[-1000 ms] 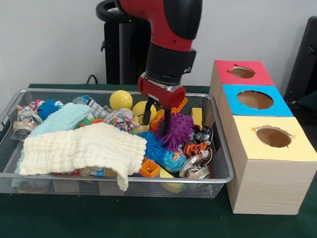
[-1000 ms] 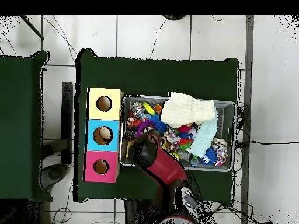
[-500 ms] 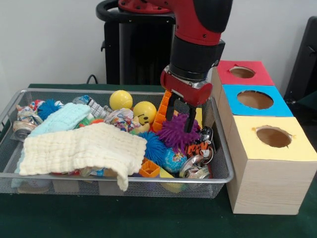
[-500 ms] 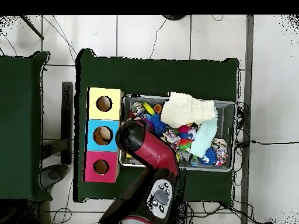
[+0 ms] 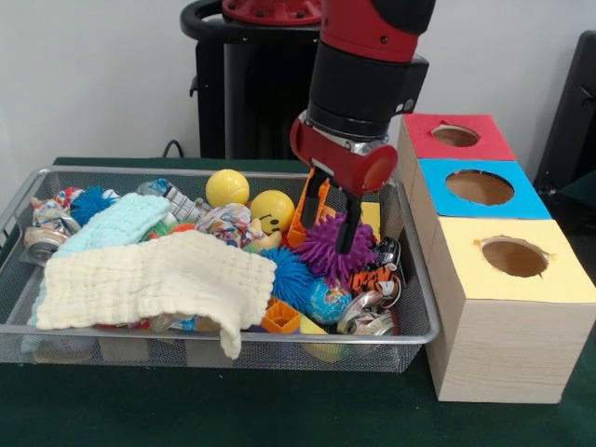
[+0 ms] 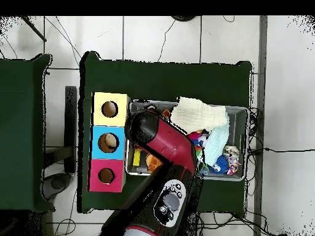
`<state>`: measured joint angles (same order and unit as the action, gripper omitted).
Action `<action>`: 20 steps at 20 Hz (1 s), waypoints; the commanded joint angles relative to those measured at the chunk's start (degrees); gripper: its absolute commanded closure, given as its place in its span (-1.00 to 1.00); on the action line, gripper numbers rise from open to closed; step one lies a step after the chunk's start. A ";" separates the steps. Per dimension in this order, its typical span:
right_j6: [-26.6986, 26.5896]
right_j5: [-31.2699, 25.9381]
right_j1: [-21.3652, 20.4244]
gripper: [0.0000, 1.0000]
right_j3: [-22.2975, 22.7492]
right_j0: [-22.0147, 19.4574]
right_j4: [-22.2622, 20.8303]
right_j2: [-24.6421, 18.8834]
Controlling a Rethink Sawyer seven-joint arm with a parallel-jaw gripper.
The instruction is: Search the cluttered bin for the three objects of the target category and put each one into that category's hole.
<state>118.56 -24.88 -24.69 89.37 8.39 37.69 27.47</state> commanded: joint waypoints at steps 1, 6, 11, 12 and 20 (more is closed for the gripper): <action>14.97 -2.66 2.27 -1.00 -5.13 -1.74 1.64 -3.06; 13.19 -0.06 1.62 -1.00 -3.14 -3.40 1.18 -5.48; 10.03 6.43 0.80 -1.00 0.87 -7.43 3.33 -14.71; 9.21 10.10 0.28 -1.00 3.29 -9.88 4.43 -19.23; 14.09 13.43 -0.10 -1.00 7.72 -13.38 7.42 -25.95</action>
<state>119.81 -12.60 -26.01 90.52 -3.37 42.09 13.20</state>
